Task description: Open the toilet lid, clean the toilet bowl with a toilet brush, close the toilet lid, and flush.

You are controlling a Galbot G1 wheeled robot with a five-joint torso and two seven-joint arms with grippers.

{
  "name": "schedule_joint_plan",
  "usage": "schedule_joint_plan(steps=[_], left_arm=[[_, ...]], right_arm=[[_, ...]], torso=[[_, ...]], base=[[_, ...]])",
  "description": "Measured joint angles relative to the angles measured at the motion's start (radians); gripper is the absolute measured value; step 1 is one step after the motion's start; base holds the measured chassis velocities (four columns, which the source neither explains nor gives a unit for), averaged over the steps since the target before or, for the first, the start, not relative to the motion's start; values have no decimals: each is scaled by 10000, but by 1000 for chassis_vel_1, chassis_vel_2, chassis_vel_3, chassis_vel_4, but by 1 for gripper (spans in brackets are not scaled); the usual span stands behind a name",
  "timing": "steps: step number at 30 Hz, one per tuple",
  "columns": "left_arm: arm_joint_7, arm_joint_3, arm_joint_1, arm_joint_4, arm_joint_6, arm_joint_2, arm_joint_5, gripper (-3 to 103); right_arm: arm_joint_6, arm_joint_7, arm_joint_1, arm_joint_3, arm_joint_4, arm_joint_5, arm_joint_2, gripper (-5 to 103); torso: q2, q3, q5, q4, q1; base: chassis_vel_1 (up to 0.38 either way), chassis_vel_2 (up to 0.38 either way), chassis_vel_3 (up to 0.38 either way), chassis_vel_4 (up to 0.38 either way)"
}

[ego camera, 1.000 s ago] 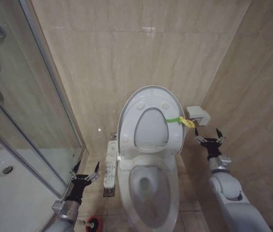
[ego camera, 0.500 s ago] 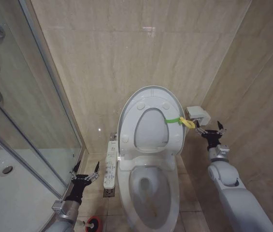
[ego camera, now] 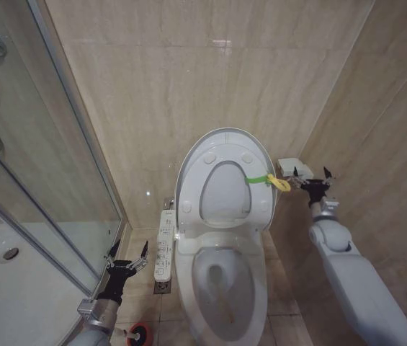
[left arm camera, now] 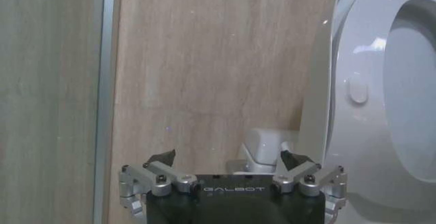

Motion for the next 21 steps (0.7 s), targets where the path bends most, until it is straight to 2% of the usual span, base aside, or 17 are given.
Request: schedule_joint_plan(steps=[13,21], left_arm=[[0,0,0,0,0,0,0,100],[0,0,0,0,0,0,0,100]], right_arm=[[3,72,1568,-981,-933,-52,350,100],[3,87,1971,-1557,-1052,7,390,100]], torso=[[0,0,0,-1,0],[0,0,1,0,0]], base=[[0,0,0,0],[0,0,0,0]])
